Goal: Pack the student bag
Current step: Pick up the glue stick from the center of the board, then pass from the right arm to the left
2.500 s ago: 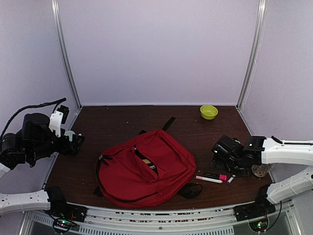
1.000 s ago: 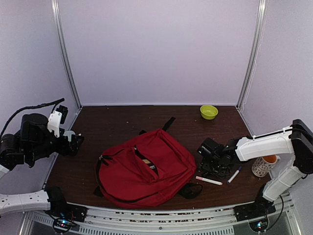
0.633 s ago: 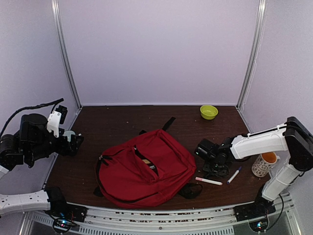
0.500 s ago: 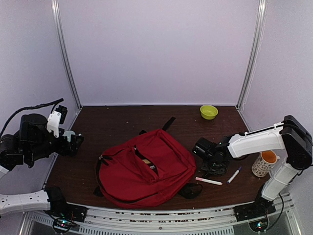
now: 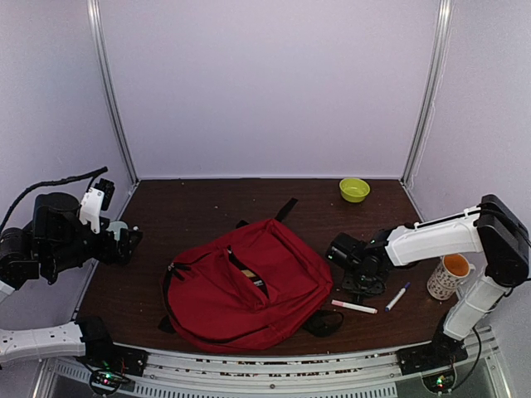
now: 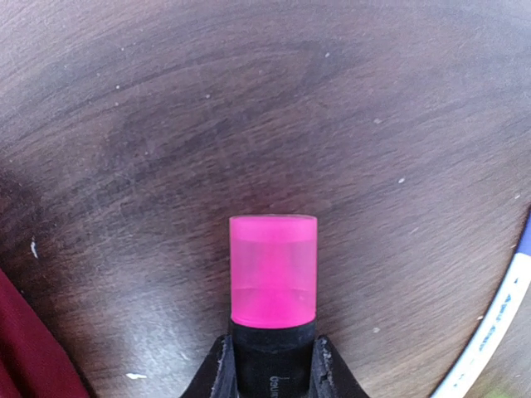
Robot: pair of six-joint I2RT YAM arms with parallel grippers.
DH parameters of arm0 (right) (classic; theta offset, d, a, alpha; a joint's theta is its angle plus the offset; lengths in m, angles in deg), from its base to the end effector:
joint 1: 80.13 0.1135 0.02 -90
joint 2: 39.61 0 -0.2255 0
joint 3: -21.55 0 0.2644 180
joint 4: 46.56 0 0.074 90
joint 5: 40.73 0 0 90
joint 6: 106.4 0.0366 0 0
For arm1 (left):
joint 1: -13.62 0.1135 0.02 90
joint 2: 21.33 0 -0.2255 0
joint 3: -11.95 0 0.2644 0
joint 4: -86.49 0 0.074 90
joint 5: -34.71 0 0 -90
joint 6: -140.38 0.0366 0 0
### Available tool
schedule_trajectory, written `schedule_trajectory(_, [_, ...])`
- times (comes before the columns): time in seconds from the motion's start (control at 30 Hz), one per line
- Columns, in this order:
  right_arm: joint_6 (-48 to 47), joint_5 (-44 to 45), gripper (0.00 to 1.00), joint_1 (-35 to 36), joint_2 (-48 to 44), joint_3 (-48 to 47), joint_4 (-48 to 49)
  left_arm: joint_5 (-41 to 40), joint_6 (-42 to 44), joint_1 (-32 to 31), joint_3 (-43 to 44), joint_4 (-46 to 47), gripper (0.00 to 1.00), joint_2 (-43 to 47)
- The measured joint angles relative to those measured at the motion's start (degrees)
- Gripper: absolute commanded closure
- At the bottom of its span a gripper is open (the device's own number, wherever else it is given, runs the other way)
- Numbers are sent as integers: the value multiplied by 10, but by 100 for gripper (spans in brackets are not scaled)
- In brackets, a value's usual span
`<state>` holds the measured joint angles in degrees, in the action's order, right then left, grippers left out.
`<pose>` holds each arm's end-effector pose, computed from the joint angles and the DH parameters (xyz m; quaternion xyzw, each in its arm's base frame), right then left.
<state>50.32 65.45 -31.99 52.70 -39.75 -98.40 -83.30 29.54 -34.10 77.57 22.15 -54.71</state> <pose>0.1873 0.1938 0.0943 0.1682 0.9737 -0.0236 0.1516 0.1105 -0.0960 0.3221 0.0834 0.8530 -0.0895 0.5074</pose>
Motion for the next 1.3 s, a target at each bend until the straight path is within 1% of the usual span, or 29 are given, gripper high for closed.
schedule_trajectory(0.1, [-9,9,86,0,-10,-3,-14,9,2,0,0,0,2,0])
schedule_trajectory(0.17, [-13,17,89,0,-24,-5,-21,14,4,0,0,0,2,0])
schedule_trajectory(0.27, [-21,28,91,0,-52,-9,-28,20,4,0,0,0,2,0])
schedule_trajectory(0.3, [-23,31,94,0,-64,-11,-30,22,4,0,0,0,2,0])
schedule_trajectory(0.5, [-30,35,100,0,-122,-11,-28,34,4,0,-1,2,2,-1])
schedule_trajectory(0.7, [-34,36,100,14,-172,-23,-23,56,3,0,-3,7,2,-18])
schedule_trajectory(0.83, [-34,37,100,39,-196,-42,-9,93,-6,0,-12,31,2,-31])
schedule_trajectory(1.1, [-33,41,100,91,-213,-75,26,191,-33,0,-50,112,4,-44])
schedule_trajectory(1.3, [-33,49,100,109,-216,-78,37,254,-46,0,-65,167,7,-65])
